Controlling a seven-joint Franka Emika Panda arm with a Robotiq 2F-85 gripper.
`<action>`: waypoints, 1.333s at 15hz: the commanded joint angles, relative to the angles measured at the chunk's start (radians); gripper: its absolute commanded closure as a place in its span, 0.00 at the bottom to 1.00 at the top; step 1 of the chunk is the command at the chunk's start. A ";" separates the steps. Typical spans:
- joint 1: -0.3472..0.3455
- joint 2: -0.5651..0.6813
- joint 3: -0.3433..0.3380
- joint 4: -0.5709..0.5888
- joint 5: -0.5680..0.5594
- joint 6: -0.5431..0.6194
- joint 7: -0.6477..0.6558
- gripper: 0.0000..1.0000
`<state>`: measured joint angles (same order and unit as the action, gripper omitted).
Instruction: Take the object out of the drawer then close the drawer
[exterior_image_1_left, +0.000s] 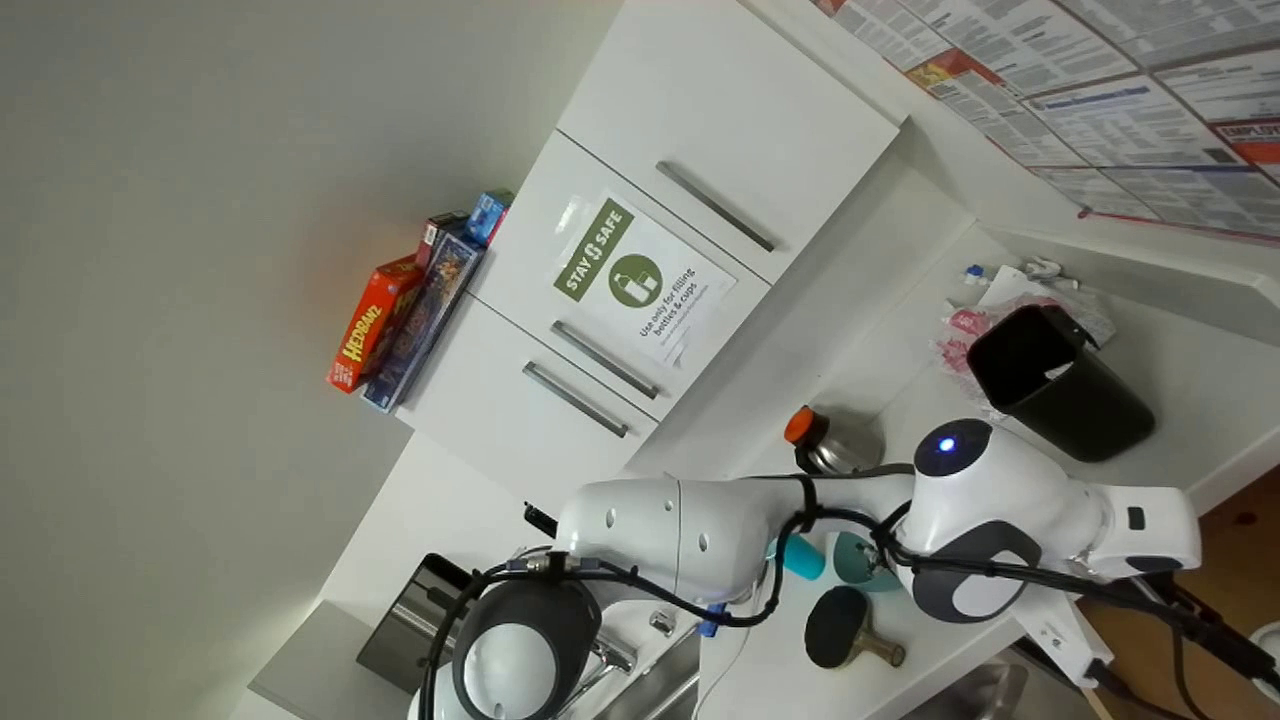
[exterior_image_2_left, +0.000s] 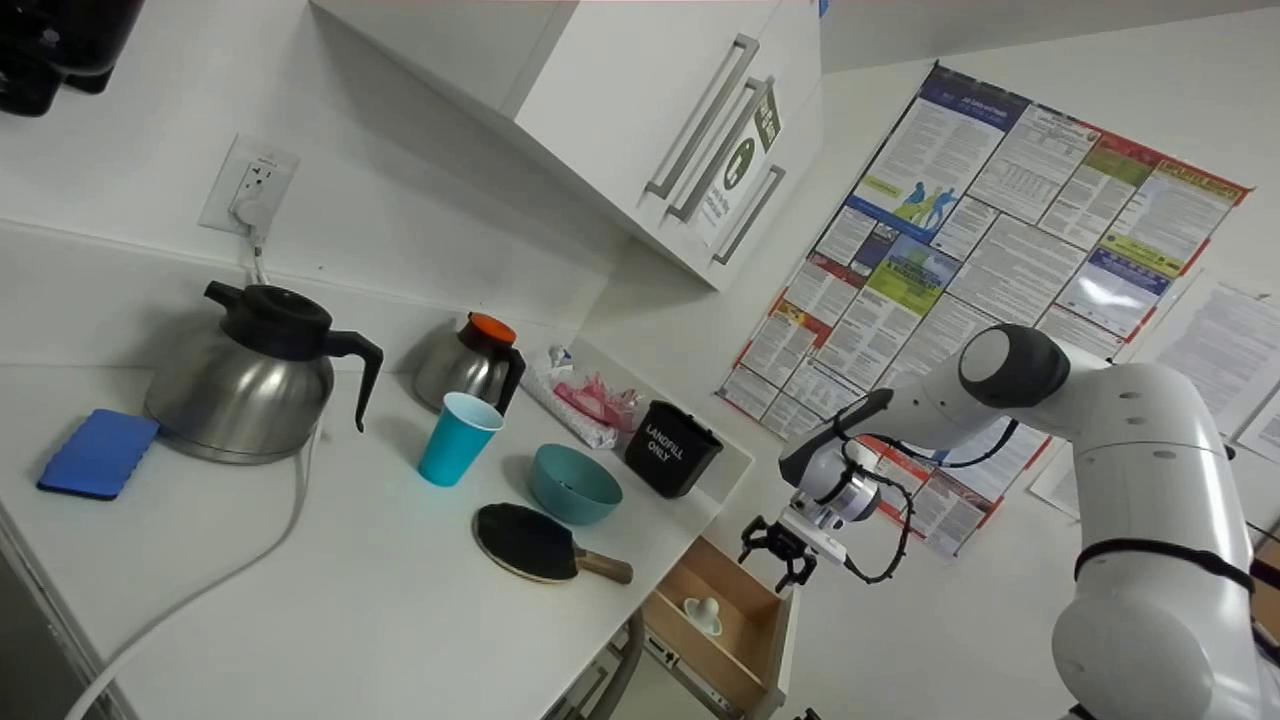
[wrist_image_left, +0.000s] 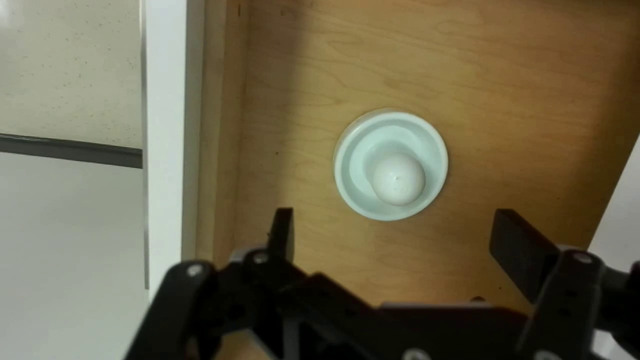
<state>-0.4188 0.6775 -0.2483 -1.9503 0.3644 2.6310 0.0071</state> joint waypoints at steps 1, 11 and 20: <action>-0.005 0.027 0.003 0.031 -0.035 -0.023 0.049 0.00; 0.003 0.235 -0.001 0.188 -0.059 0.006 0.147 0.00; -0.008 0.382 0.010 0.354 -0.057 0.024 0.171 0.00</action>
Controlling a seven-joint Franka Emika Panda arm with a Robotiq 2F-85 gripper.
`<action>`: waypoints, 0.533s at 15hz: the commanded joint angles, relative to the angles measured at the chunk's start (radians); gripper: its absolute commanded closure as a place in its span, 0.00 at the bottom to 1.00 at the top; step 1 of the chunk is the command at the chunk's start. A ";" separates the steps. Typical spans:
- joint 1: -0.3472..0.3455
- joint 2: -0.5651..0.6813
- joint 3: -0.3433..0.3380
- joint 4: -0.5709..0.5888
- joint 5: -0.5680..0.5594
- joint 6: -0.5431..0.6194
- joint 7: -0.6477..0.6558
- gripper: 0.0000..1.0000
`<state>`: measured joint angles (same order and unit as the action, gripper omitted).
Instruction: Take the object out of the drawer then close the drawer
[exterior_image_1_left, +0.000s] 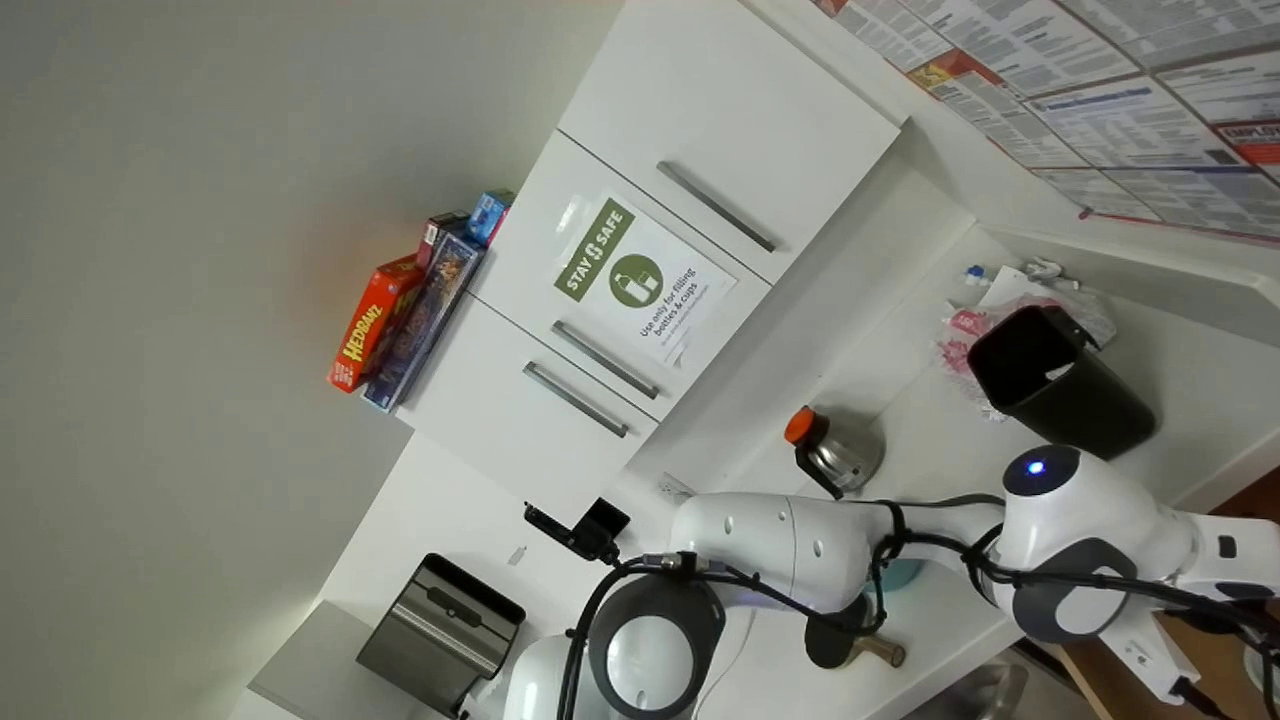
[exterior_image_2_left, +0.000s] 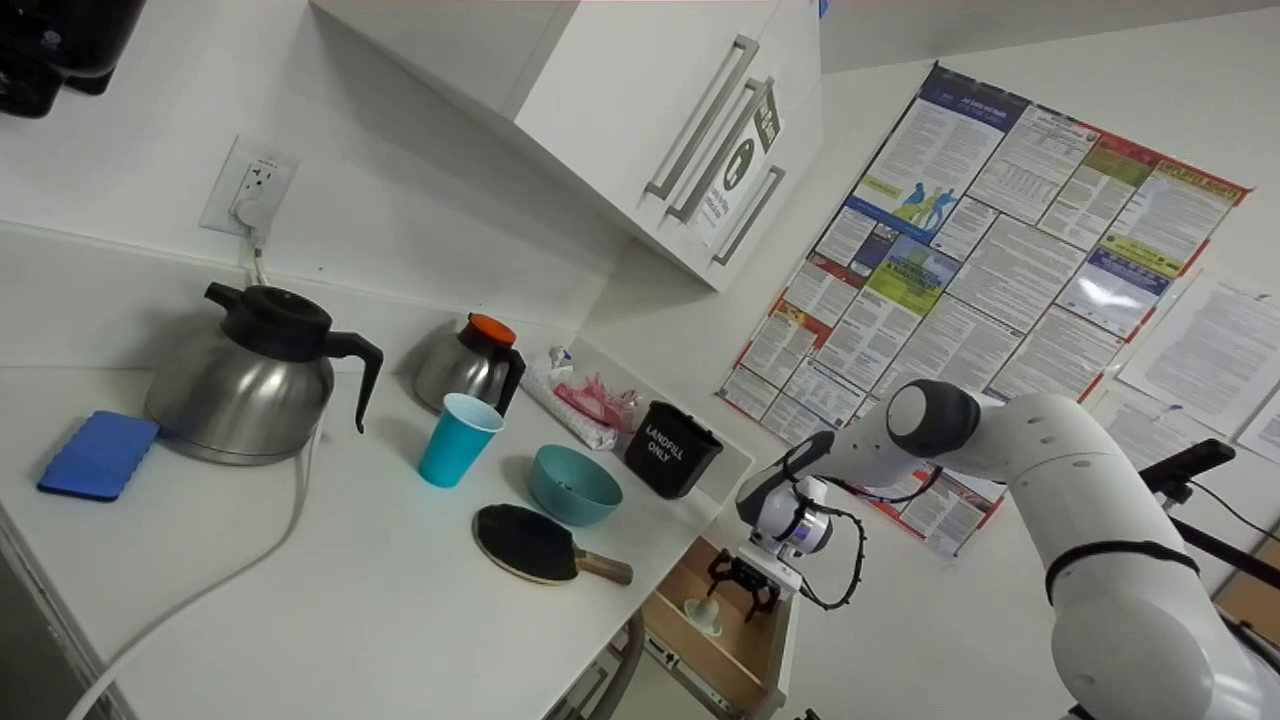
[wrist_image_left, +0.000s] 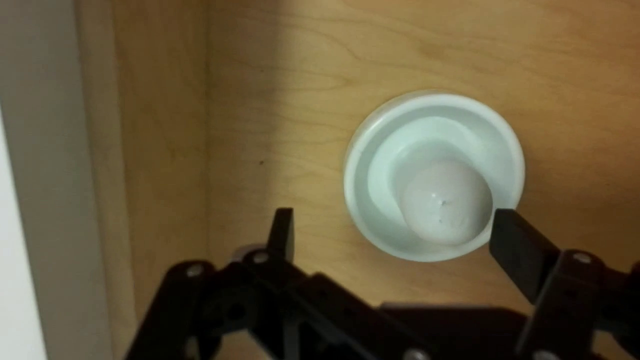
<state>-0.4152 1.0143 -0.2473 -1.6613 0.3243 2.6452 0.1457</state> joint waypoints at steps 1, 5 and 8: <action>-0.016 0.058 0.014 0.082 -0.014 0.014 0.029 0.00; -0.035 0.096 0.036 0.142 -0.008 -0.004 0.019 0.00; -0.047 0.114 0.057 0.171 -0.009 -0.025 0.008 0.00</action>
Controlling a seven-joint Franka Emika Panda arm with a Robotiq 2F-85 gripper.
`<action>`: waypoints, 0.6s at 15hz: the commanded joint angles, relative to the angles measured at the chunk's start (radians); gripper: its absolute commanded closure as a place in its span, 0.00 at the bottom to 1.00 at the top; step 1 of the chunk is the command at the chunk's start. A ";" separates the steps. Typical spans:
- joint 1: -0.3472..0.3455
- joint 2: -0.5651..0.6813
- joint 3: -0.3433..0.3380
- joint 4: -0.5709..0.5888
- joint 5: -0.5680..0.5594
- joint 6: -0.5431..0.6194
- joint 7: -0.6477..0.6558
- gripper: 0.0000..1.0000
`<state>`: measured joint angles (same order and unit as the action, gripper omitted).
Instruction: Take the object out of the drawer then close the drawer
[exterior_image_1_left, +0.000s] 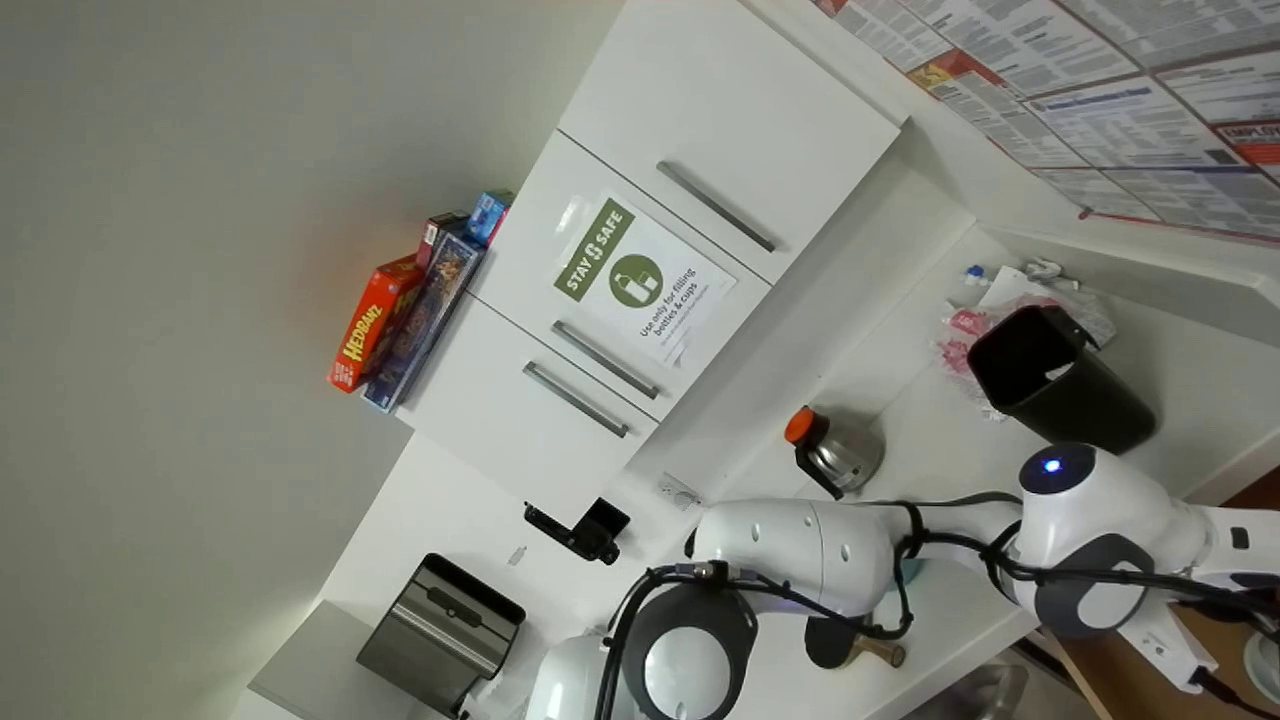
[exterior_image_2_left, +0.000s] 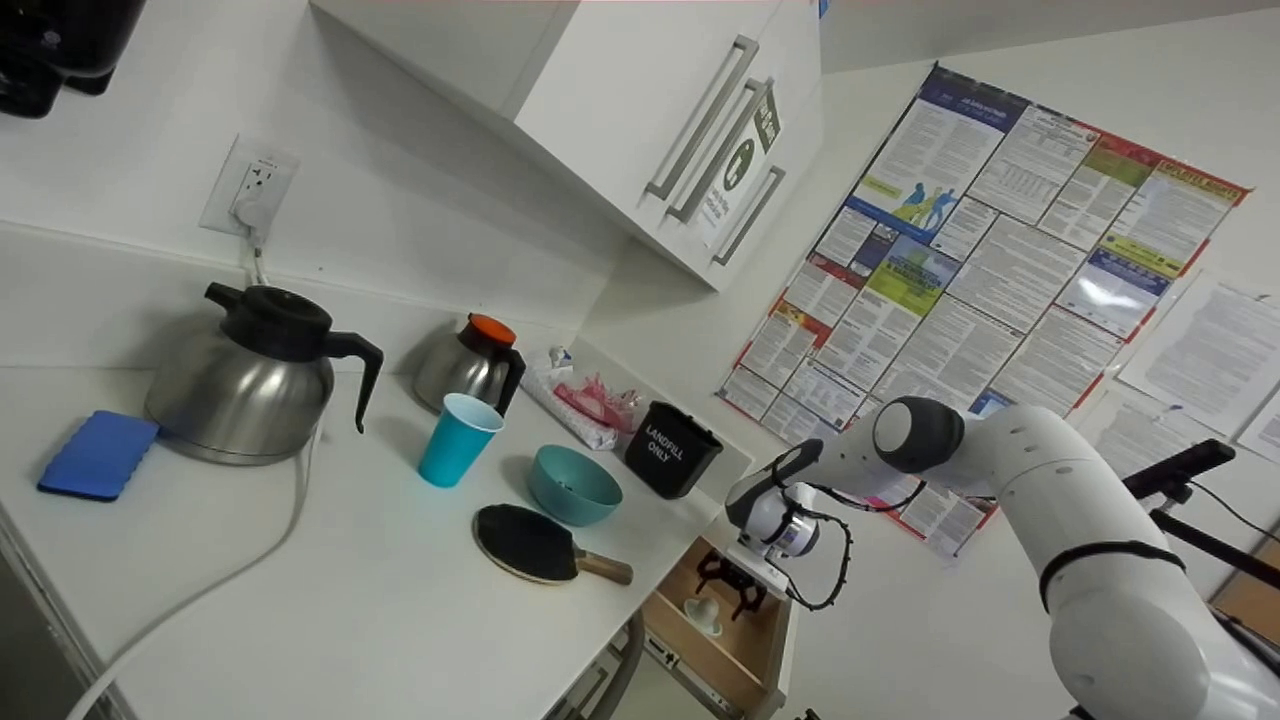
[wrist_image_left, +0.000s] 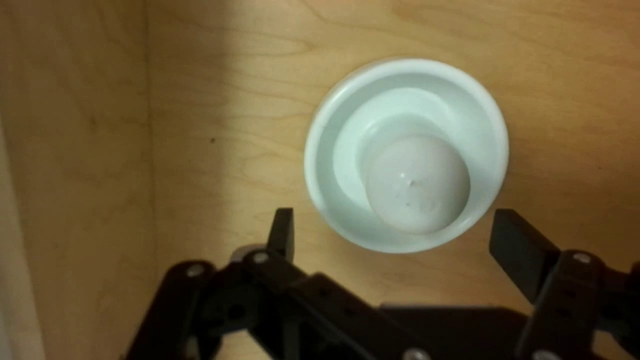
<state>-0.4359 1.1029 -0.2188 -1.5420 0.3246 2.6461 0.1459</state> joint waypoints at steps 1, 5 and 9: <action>-0.028 0.031 0.034 0.058 -0.010 -0.031 0.005 0.00; -0.032 0.043 0.049 0.067 -0.010 -0.039 0.004 0.15; -0.027 0.047 0.050 0.069 -0.010 -0.043 0.011 0.49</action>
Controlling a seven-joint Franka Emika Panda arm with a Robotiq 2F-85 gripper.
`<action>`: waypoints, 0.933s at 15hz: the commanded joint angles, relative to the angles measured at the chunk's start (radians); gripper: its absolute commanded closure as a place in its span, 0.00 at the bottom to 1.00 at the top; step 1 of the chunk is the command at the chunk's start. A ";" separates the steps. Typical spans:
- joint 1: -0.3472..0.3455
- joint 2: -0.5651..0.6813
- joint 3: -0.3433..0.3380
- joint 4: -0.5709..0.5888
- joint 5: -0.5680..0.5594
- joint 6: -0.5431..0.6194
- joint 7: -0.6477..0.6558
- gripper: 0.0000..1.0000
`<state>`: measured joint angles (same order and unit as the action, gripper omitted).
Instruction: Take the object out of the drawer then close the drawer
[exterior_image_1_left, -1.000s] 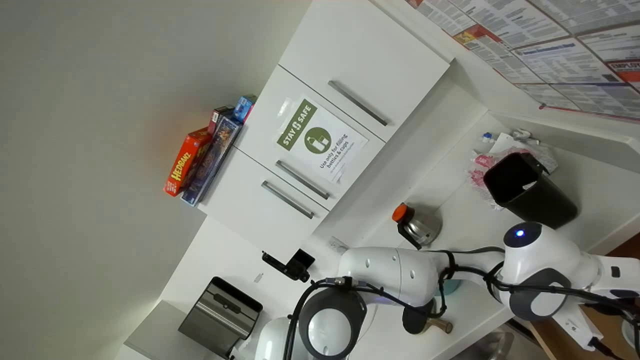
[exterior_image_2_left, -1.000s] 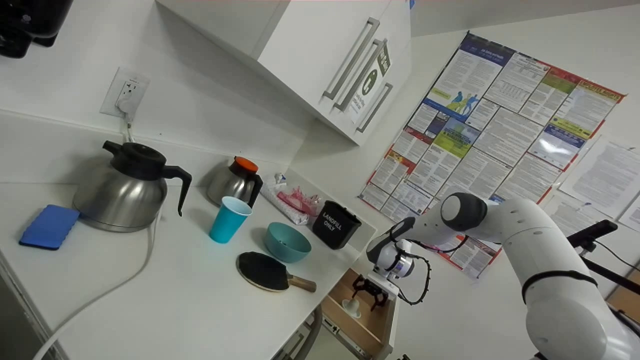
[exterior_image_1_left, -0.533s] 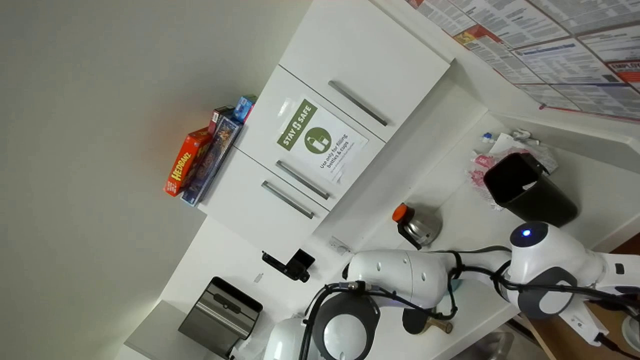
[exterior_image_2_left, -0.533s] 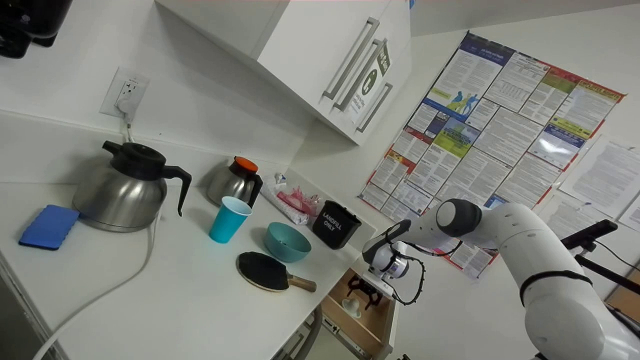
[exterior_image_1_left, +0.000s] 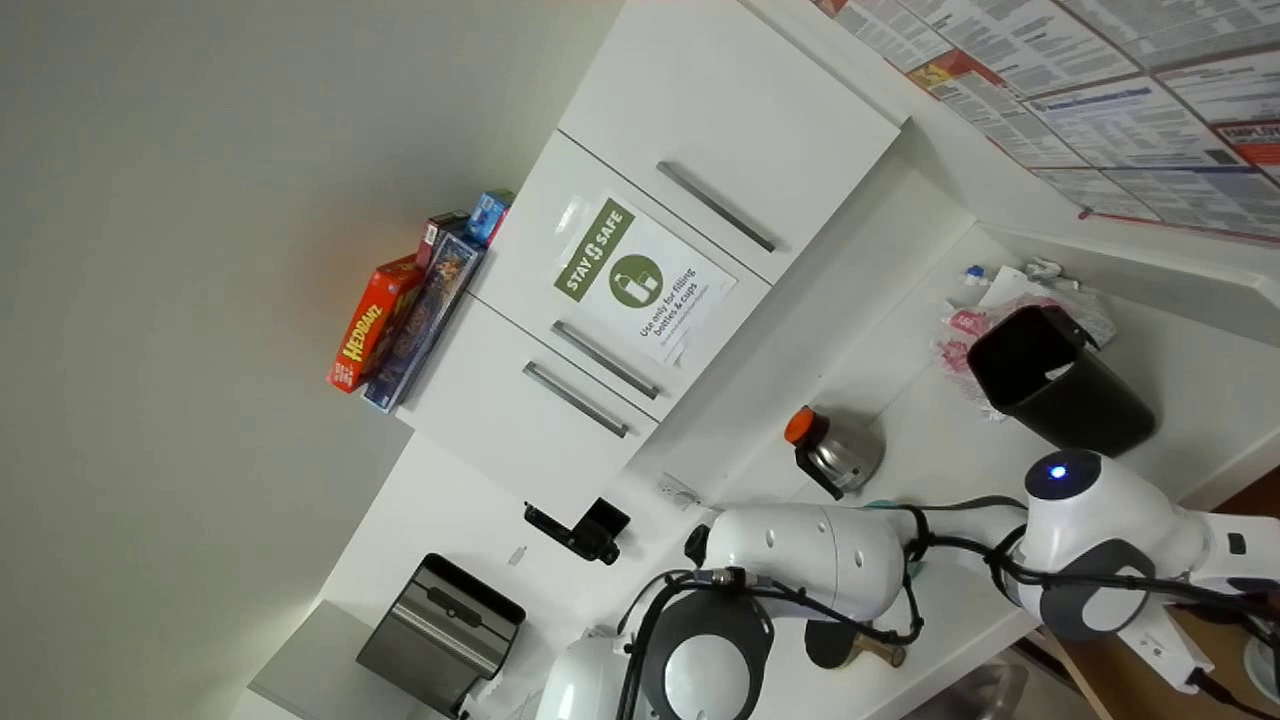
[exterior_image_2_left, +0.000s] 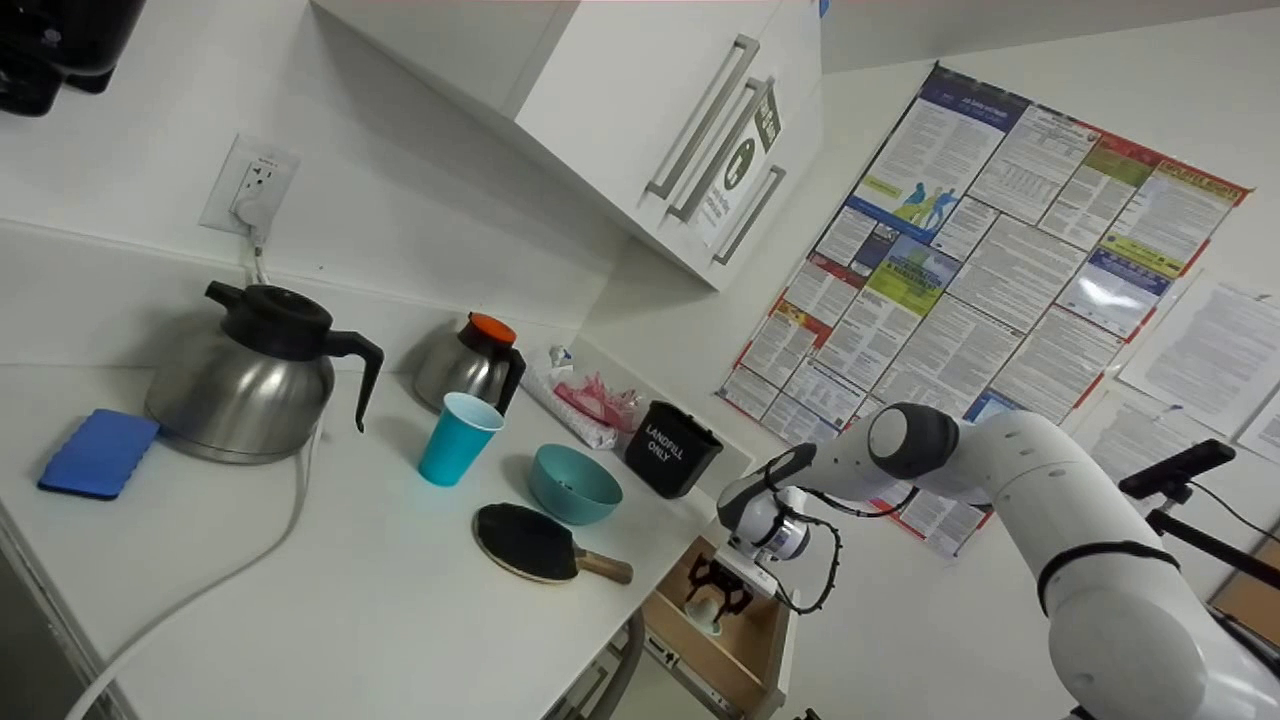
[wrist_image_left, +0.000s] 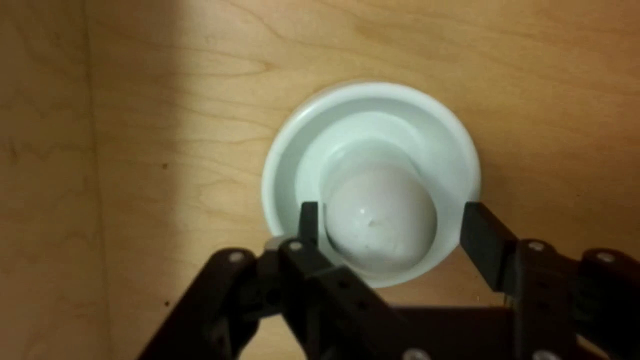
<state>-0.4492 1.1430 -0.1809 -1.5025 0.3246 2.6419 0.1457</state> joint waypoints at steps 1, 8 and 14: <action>-0.012 0.007 0.011 0.029 -0.010 -0.039 0.013 0.58; 0.000 -0.131 0.004 -0.134 -0.008 -0.030 -0.009 0.76; 0.044 -0.327 -0.035 -0.350 -0.042 -0.004 -0.020 0.76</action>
<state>-0.4374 0.9618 -0.1941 -1.6920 0.3123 2.6362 0.1415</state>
